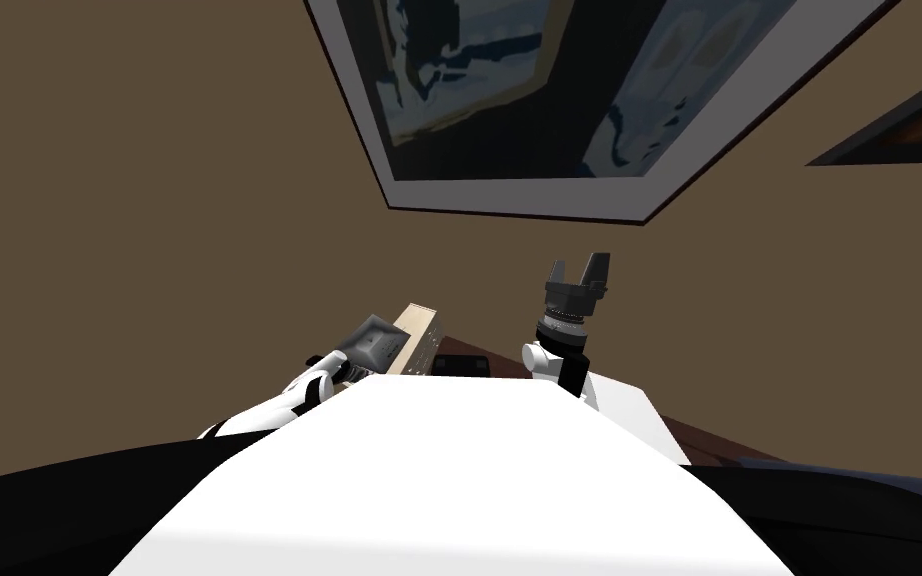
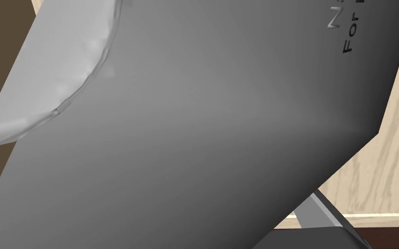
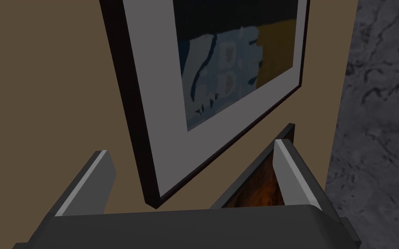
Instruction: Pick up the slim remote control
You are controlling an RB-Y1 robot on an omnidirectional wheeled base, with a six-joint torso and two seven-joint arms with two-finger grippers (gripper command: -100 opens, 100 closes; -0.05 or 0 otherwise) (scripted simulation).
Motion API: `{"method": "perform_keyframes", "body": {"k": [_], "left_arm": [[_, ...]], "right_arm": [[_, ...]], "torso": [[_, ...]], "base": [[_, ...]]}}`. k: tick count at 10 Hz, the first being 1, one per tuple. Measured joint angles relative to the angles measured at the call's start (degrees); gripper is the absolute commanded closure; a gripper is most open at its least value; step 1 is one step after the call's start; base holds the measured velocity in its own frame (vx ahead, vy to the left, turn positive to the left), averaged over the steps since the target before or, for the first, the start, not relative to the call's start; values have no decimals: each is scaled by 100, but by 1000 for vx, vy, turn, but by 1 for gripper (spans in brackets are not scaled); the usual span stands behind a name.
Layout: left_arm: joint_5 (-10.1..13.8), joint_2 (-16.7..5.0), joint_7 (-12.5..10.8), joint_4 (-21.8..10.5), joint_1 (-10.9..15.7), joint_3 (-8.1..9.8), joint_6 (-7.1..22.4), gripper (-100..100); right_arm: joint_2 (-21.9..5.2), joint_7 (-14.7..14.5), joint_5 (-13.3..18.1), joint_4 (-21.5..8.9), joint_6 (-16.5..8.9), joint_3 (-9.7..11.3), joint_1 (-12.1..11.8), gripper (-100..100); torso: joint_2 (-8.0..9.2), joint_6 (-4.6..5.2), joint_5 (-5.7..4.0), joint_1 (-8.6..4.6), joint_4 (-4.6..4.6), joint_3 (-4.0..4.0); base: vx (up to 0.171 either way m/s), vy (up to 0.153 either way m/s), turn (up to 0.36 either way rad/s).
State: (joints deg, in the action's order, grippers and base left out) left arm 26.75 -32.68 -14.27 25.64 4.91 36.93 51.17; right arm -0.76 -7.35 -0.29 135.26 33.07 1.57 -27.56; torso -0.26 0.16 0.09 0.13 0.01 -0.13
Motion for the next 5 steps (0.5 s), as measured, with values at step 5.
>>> {"method": "perform_keyframes", "body": {"k": [5], "left_arm": [[-121, 99, -403, -154, 103, -32, -168, -100]], "right_arm": [[0, 0, 0, -1, 0, 0, 2, 0]], "torso": [[9, 31, 23, 29, 13, 10]], "base": [[-85, 48, -147]]}}
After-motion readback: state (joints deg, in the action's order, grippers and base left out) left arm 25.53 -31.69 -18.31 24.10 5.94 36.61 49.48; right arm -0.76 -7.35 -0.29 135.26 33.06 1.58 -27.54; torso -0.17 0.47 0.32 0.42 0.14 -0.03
